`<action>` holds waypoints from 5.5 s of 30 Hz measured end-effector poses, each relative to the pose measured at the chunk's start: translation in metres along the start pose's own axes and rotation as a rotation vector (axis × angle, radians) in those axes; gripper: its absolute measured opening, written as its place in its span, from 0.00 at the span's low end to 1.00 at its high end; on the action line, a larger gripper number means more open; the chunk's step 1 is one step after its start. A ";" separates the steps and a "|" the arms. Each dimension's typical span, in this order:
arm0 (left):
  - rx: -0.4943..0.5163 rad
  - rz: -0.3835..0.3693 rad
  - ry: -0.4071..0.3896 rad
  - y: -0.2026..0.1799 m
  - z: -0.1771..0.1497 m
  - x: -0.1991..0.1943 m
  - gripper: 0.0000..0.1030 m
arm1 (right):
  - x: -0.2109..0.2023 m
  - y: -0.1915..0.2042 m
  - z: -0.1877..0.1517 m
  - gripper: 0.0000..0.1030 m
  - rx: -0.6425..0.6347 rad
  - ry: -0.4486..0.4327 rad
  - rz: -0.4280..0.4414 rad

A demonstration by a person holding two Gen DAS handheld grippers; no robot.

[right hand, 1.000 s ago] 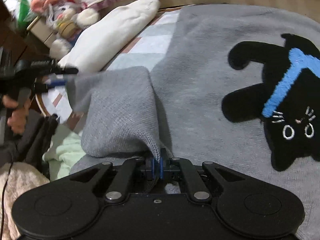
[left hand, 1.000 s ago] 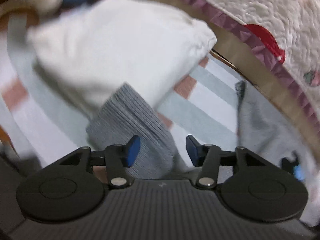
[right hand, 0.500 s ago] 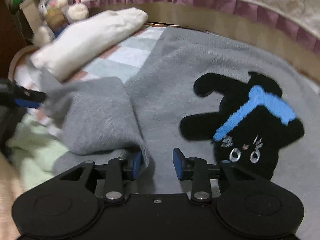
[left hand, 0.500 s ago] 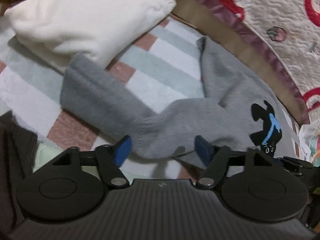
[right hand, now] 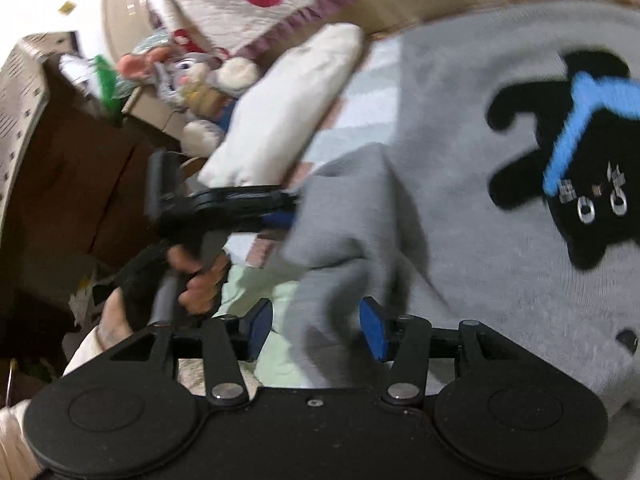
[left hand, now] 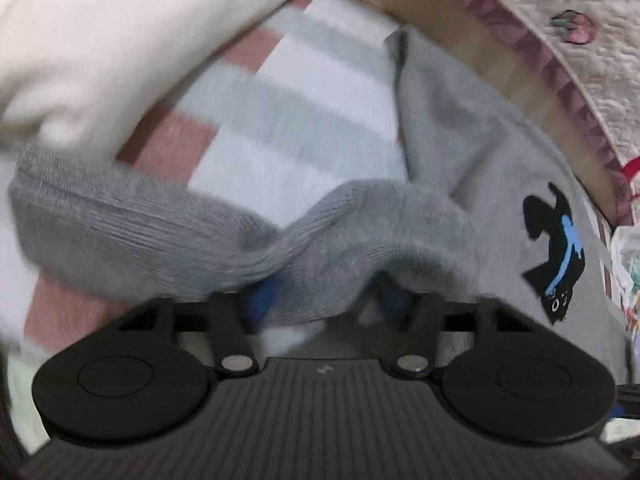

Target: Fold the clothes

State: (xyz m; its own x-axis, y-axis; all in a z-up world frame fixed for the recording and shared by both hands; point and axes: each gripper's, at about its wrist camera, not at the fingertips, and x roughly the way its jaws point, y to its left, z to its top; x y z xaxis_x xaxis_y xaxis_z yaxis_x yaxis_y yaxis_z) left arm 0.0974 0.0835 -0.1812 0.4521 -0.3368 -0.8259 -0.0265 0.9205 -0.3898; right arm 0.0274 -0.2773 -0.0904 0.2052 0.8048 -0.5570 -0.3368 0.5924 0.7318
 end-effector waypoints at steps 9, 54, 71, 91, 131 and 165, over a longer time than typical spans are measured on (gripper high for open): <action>-0.031 -0.108 -0.176 0.019 0.013 -0.039 0.28 | 0.051 0.024 -0.006 0.10 -0.246 0.131 -0.084; 0.004 0.239 -0.530 0.059 0.025 -0.222 0.04 | 0.020 0.030 -0.015 0.08 -0.074 0.124 0.193; -0.071 0.477 -0.344 0.121 -0.071 -0.272 0.06 | 0.049 0.106 -0.015 0.08 -0.267 0.280 0.202; -0.113 -0.080 -0.056 -0.060 0.077 0.020 0.48 | -0.153 -0.135 0.131 0.52 -0.283 -0.251 -0.897; 0.142 -0.496 -0.049 -0.141 0.079 0.028 0.02 | -0.161 -0.168 0.051 0.16 0.120 -0.483 -0.393; 0.063 -0.231 -0.005 -0.082 0.021 0.029 0.55 | -0.078 -0.150 0.025 0.70 0.090 -0.074 -0.811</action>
State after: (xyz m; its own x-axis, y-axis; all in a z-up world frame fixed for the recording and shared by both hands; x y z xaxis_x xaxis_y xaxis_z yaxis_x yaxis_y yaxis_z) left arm 0.1316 0.0030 -0.1644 0.4442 -0.5392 -0.7155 0.1338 0.8296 -0.5420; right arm 0.0846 -0.4278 -0.1469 0.4146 0.1233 -0.9016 0.0168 0.9896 0.1431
